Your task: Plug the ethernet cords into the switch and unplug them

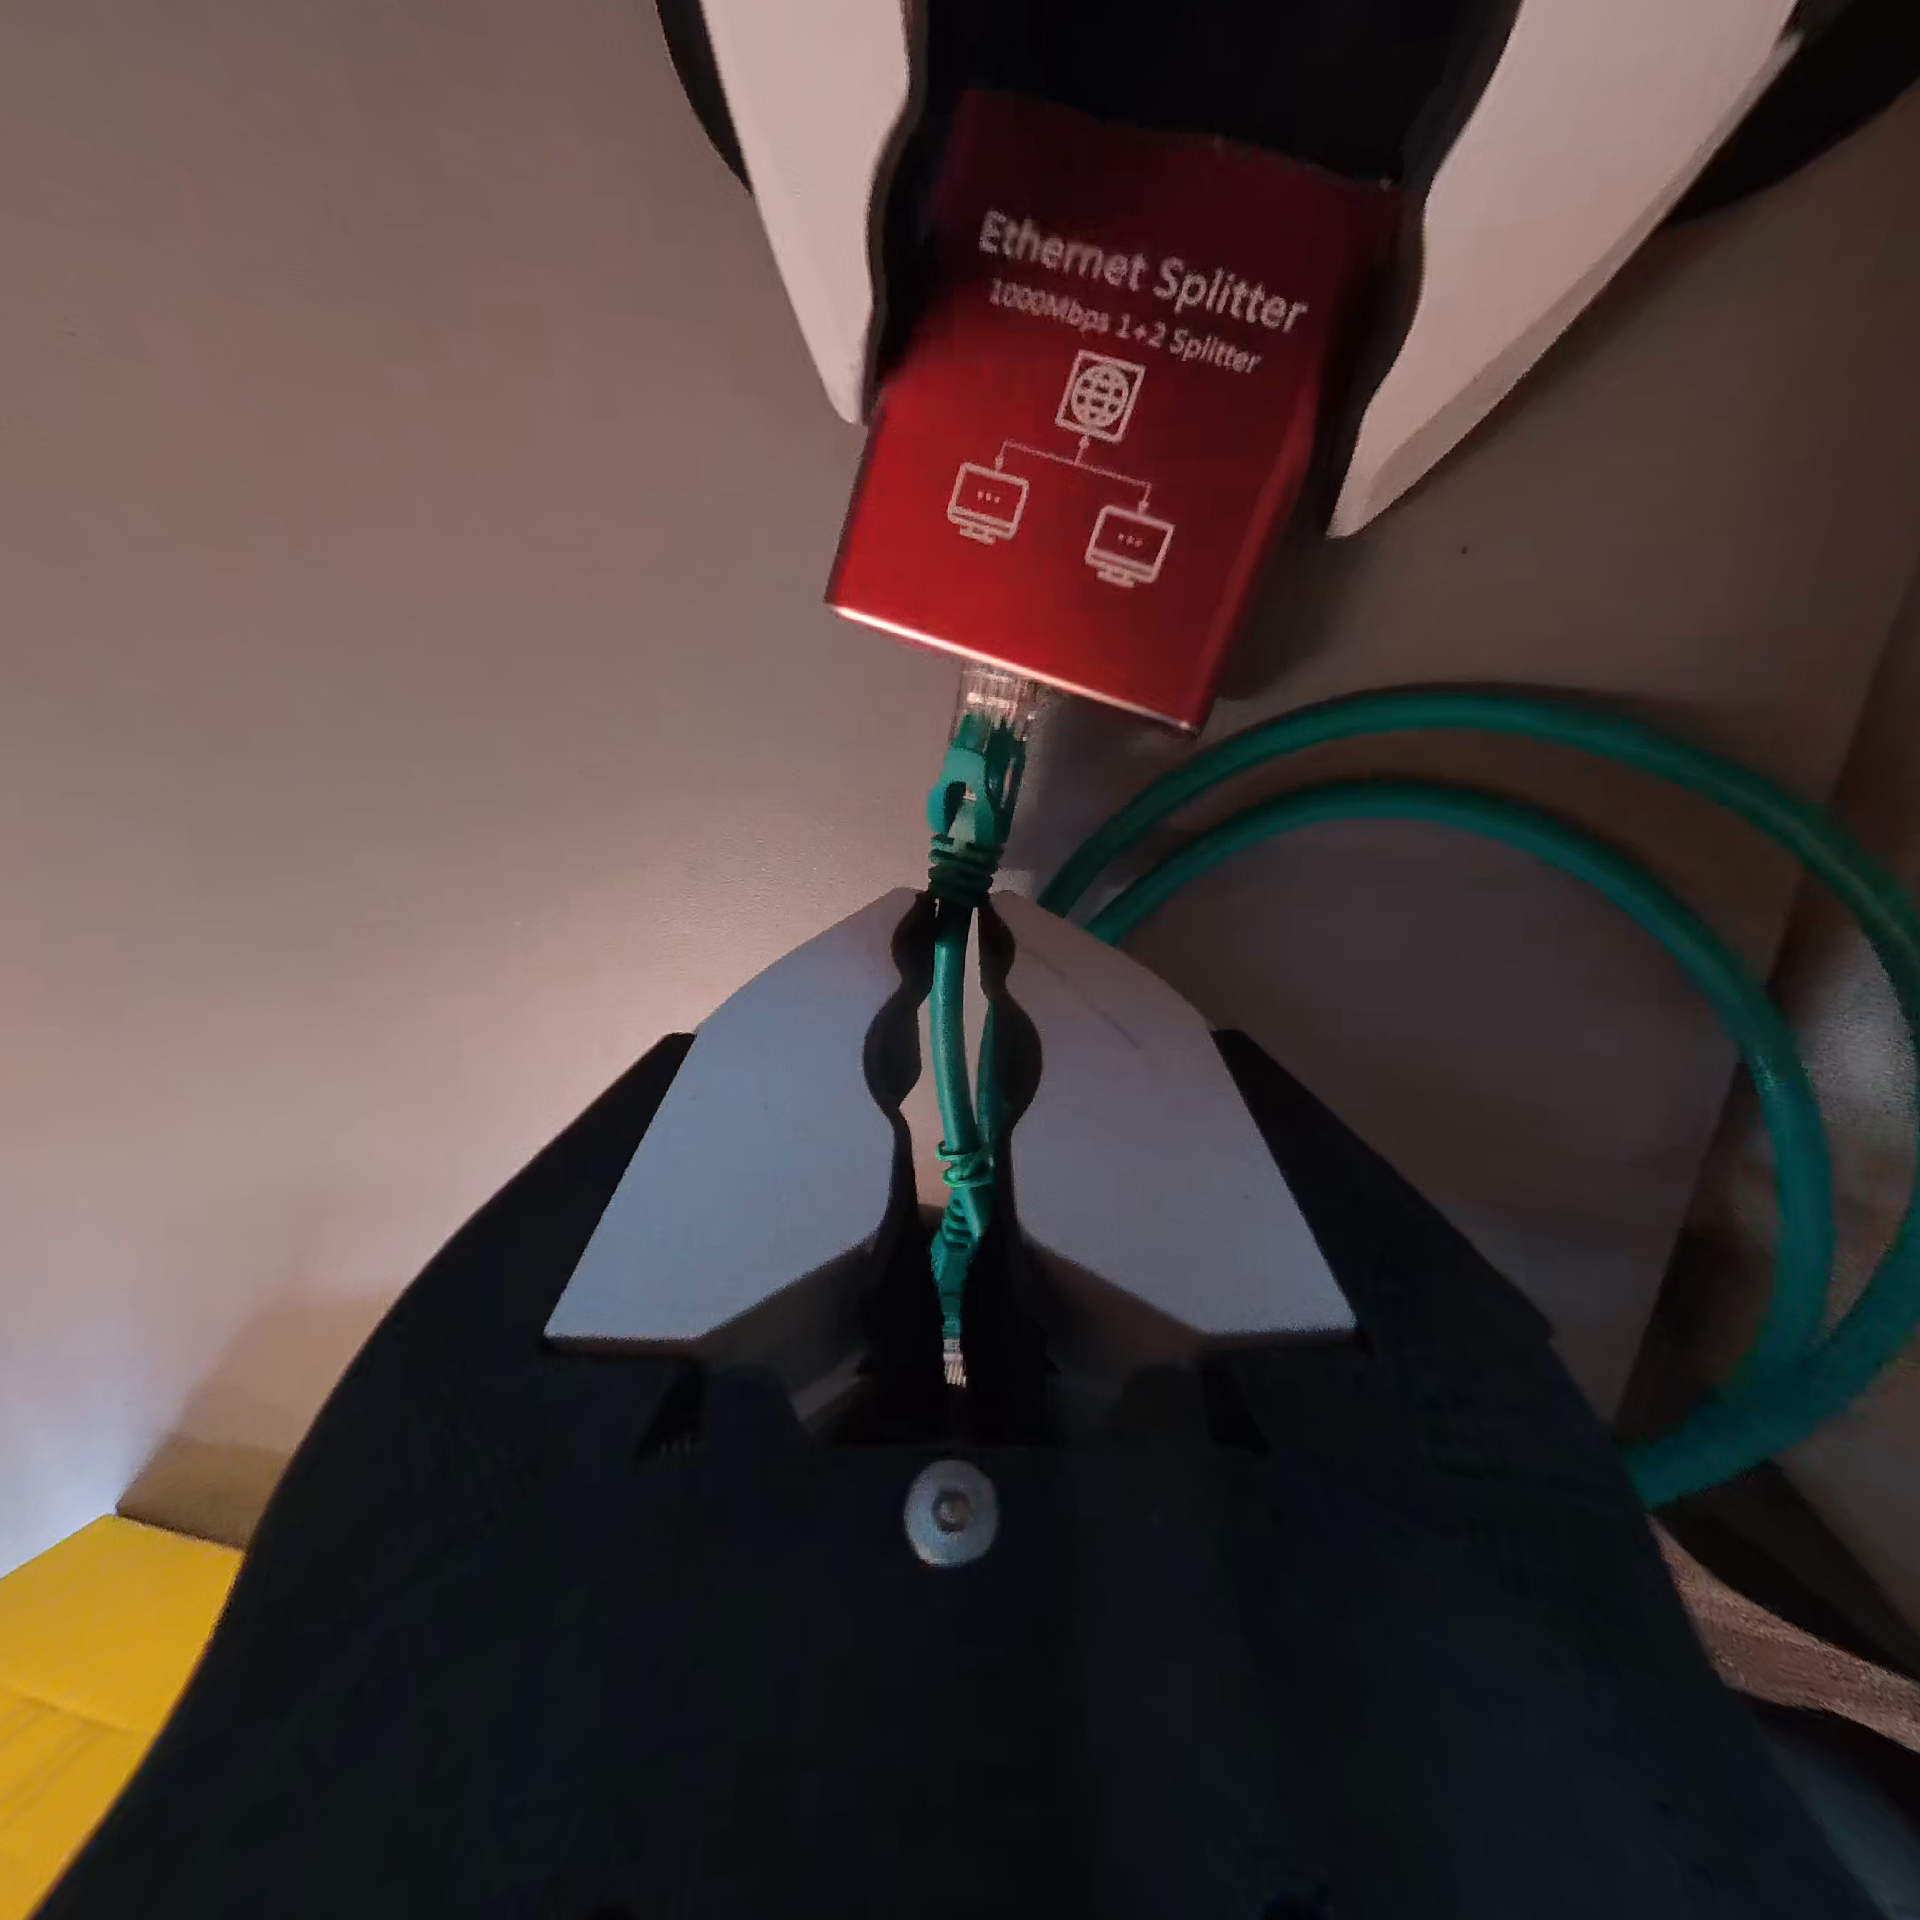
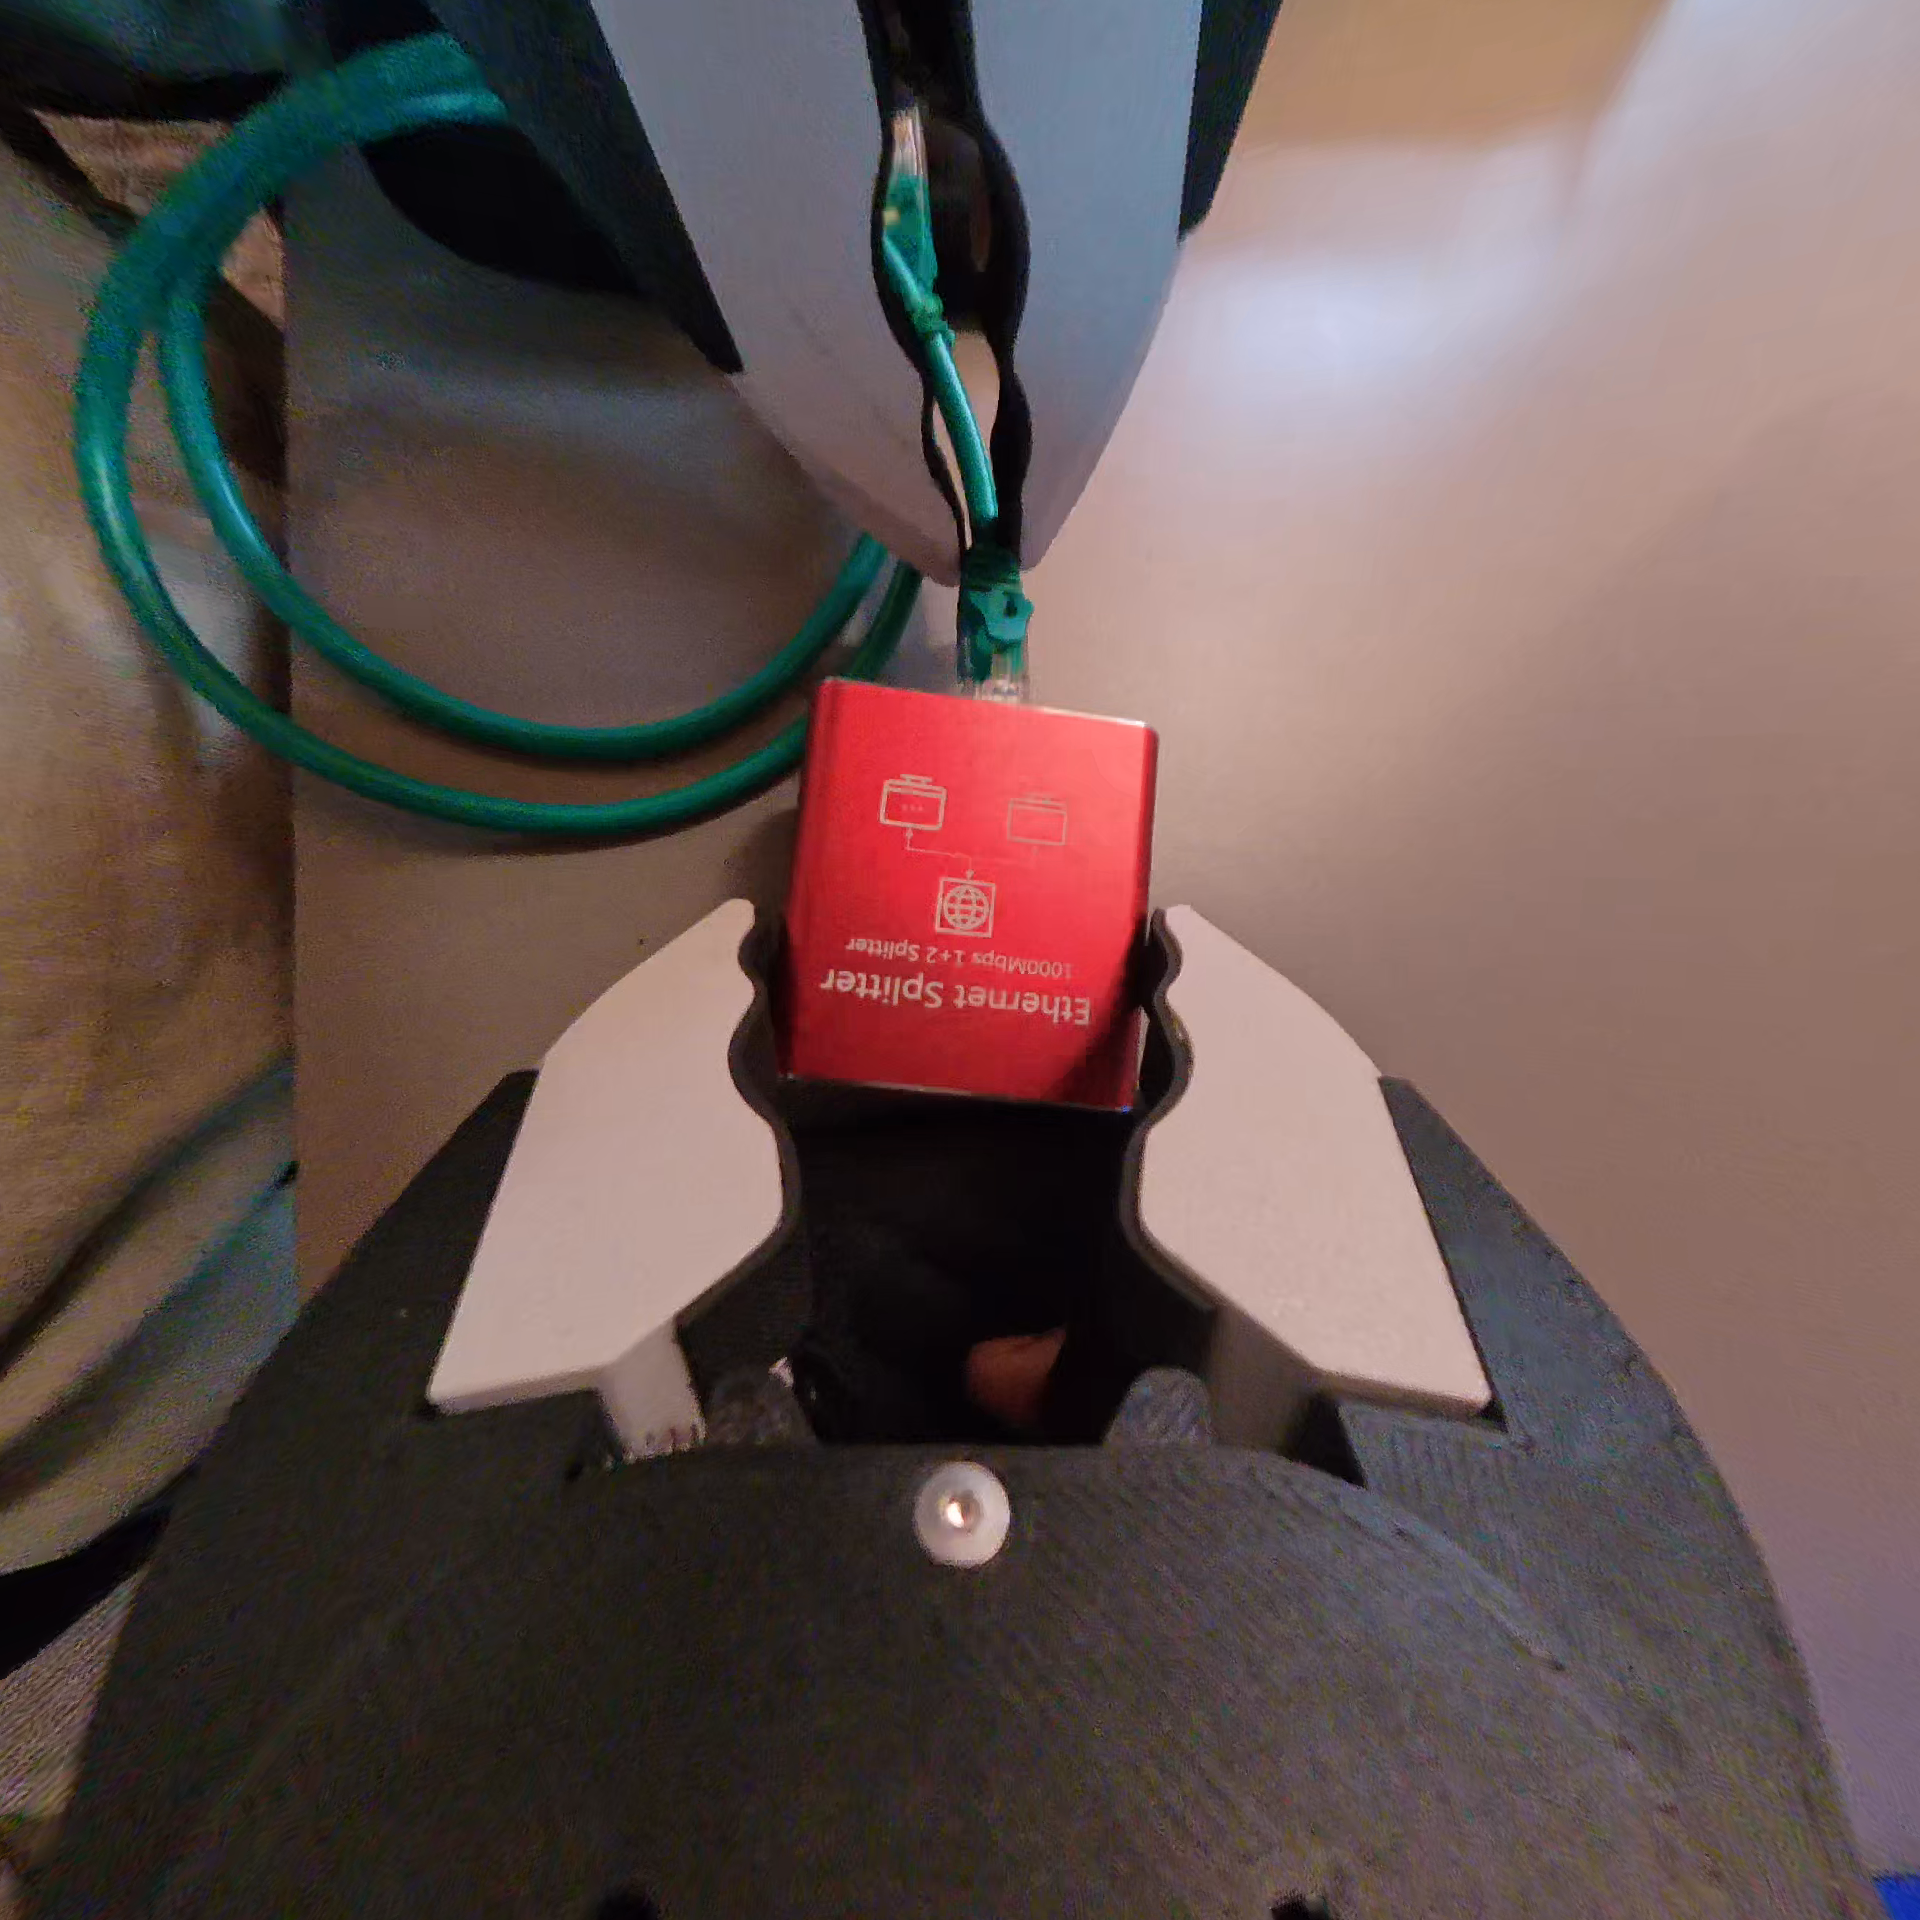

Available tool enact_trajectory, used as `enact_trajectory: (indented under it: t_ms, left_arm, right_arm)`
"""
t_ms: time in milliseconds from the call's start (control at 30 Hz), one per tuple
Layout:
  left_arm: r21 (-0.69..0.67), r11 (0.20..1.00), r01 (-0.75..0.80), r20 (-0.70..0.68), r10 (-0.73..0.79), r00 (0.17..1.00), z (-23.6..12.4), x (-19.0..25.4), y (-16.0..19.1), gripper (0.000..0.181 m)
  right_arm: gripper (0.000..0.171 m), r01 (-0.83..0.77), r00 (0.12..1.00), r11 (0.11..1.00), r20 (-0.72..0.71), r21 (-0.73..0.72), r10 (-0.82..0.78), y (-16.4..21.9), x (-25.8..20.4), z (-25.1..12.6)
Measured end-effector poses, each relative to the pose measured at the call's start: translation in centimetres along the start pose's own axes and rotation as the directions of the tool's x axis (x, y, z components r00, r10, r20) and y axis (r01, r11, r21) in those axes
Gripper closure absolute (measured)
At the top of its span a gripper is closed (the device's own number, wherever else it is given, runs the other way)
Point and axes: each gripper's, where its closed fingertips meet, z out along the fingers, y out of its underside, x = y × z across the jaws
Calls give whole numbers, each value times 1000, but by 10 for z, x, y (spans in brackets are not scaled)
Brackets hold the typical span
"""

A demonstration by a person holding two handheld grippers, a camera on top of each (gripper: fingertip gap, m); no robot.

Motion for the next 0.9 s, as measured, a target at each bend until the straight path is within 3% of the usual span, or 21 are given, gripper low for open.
enact_trajectory:
  t_ms: [100, 233, 400, 600, 733, 900]
  left_arm:
    - [-14, 1000, -22, 0, 22, 1000, 1, 1, 0, 173]
    - [9, 1000, -1, -34, 1, 999, 4, 4, -3, 174]
    - [200, 979, 34, -61, -22, 998, 2, 4, -13, 174]
    - [428, 888, -169, 190, 94, 977, -30, -4, -32, 174]
    - [336, 895, -292, 376, 156, 913, -33, -7, -33, 175]
    - [220, 912, -346, 504, 197, 841, -36, -9, -32, 175]
  right_arm:
    - [102, -9, 1000, 996, 8, 89, 8, -13, 1, -8]
    - [102, 10, 1000, 995, -8, 95, -9, -11, 1, -7]
    - [103, -24, 1000, 983, -9, 181, 26, -14, 4, -17]
    - [104, -135, 988, 891, 123, 433, 89, -35, 1, -50]
    - [104, -95, 994, 892, 93, 442, 59, -37, 0, -52]
    - [103, -62, 998, 901, 54, 429, 43, -35, -1, -51]
